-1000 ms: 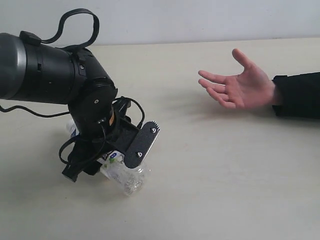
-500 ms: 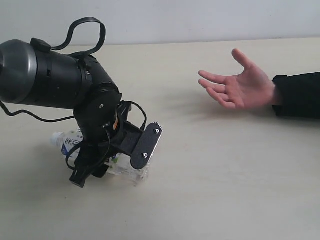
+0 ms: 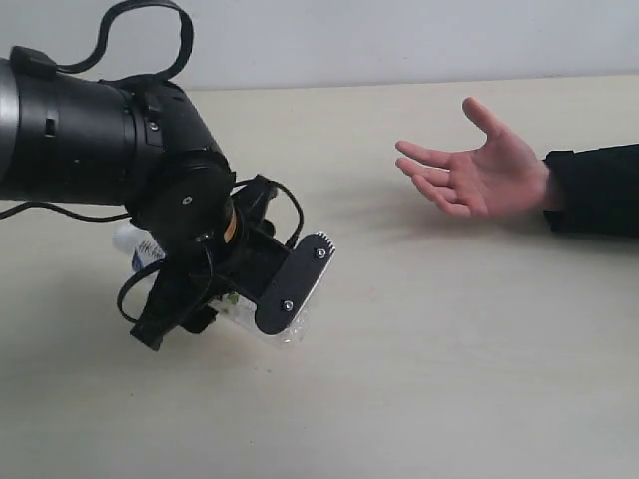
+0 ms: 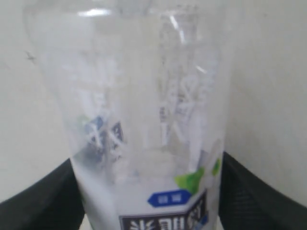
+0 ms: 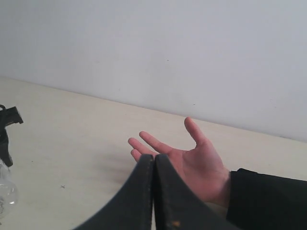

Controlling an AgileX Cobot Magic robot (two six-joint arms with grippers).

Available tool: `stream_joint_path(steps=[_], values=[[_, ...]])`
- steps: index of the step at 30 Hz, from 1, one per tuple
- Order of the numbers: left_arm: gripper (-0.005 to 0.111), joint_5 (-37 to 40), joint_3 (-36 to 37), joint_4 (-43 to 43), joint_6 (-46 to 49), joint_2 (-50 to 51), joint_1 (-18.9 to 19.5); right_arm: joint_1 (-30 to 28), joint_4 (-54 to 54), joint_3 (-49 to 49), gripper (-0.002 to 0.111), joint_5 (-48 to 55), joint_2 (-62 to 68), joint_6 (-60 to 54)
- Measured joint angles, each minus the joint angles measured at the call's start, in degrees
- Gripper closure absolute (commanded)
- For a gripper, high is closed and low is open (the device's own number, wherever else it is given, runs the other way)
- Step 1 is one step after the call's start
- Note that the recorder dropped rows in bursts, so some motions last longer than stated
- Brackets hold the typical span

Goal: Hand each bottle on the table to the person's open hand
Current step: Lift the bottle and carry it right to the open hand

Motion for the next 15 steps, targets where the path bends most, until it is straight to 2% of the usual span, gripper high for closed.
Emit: stream_joint_path(steps=[3, 7, 10, 15], values=[[0.107, -3.12, -0.29, 6.06, 1.33, -3.01, -3.39, 0.00, 0.00, 0.00, 0.108, 0.00, 0.00, 0.00], [0.107, -7.43, -4.40, 8.54, 1.68, -4.38, -7.47, 0.00, 0.00, 0.00, 0.108, 0.00, 0.00, 0.00], [0.107, -8.73, -8.94, 8.28, 1.78, -4.14, -9.13, 0.00, 0.00, 0.00, 0.108, 0.00, 0.00, 0.00], [0.107, -9.67, -16.51, 8.14, 1.89, -1.46, -9.49, 0.00, 0.00, 0.00, 0.108, 0.00, 0.00, 0.00]])
